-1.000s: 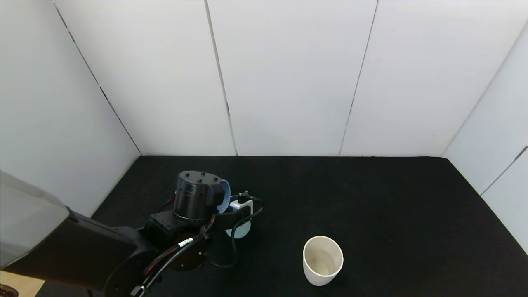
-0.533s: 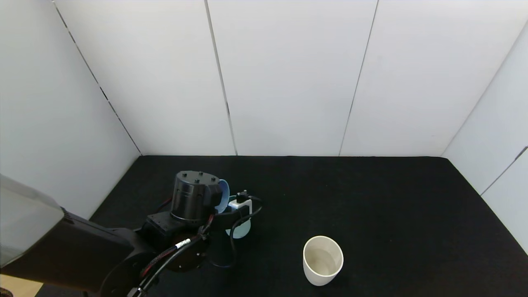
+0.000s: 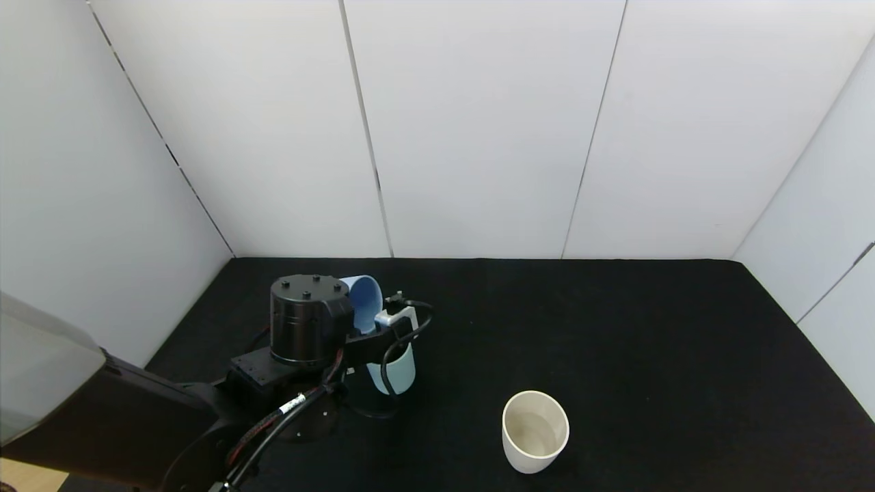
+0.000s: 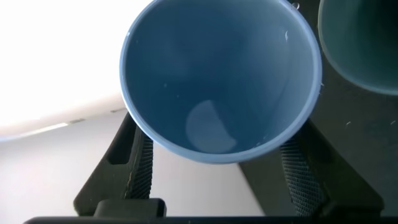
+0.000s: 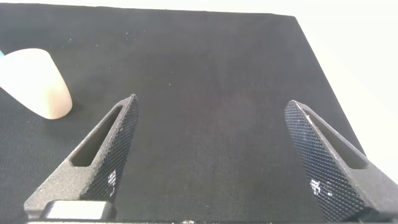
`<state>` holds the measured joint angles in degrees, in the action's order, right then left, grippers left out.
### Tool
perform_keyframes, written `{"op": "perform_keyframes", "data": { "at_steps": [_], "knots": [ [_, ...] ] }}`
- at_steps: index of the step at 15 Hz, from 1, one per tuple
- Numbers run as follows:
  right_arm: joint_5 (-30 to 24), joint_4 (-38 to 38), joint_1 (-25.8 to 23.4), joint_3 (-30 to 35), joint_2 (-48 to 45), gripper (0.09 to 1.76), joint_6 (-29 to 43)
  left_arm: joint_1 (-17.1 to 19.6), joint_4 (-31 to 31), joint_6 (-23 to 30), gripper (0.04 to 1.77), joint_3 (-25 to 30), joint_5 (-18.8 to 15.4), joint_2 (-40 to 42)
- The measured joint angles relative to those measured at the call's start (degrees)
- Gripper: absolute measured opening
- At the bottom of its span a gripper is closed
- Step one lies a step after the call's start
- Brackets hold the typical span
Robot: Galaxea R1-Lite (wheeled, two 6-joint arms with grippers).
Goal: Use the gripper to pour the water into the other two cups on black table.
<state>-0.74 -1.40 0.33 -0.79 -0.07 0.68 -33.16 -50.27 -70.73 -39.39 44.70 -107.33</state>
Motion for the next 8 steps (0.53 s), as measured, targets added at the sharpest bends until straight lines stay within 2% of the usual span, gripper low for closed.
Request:
{"op": "perform_keyframes", "data": {
  "at_steps": [6,8],
  "knots": [
    [0.0,0.0,0.0,0.0,0.0,1.71,0.0,0.0,0.0,11.6,1.19,-0.6,-0.1,0.2],
    [0.0,0.0,0.0,0.0,0.0,1.71,0.0,0.0,0.2,14.0,1.19,-1.1,-0.1,0.8]
  ]
}}
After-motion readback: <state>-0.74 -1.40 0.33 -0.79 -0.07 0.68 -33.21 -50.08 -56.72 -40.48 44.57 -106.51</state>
